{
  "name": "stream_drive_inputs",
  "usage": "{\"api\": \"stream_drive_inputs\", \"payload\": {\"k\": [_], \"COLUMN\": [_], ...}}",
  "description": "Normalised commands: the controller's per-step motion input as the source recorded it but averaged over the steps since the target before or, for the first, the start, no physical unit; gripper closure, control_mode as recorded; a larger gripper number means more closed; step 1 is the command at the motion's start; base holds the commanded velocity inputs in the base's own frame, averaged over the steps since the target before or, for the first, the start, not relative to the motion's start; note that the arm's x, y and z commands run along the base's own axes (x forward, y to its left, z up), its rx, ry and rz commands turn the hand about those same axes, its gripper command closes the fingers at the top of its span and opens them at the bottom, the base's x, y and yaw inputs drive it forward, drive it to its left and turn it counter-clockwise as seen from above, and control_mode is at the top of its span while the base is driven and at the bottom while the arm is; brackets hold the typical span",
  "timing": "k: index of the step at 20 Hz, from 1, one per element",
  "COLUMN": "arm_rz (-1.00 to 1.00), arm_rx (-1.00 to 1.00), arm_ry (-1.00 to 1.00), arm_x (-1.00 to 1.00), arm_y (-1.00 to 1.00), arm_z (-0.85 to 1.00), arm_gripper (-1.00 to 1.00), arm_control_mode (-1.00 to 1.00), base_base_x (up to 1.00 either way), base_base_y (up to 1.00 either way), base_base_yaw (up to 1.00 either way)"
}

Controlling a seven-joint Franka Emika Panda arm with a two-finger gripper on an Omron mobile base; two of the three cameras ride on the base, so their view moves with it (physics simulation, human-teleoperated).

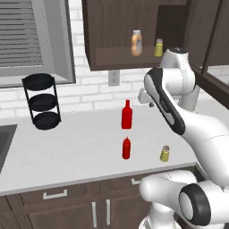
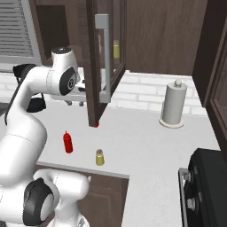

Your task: Put the shaker and condiment bottle from the counter next to their counterparts in the cabinet.

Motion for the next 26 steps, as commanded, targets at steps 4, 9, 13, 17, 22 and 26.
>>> {"api": "stream_drive_inputs", "payload": {"k": [4,9,13,17,22,26], "arm_rz": [0.00,0.00,0.00,0.08,0.05,0.00], "arm_rx": [-0.01,-0.29,-0.20,0.29,0.16,-0.07], "arm_ry": [-0.05,-0.24,-0.27,-0.03,0.00,0.01], "arm_x": [-0.24,-0.52,-0.41,-0.31,-0.08,0.00], "arm_y": [0.04,0.37,0.44,0.06,0.10,0.10], "arm_z": [0.00,-0.31,-0.46,-0.30,-0.13,-0.21], "arm_gripper": [-1.00,-1.00,-1.00,-1.00,-1.00,-1.00], "arm_control_mode": [-1.00,-1.00,-1.00,-1.00,-1.00,-1.00], "base_base_x": [0.00,0.00,0.00,0.00,0.00,0.00], "base_base_y": [0.00,0.00,0.00,0.00,0.00,0.00], "base_base_yaw": [0.00,0.00,0.00,0.00,0.00,0.00]}}
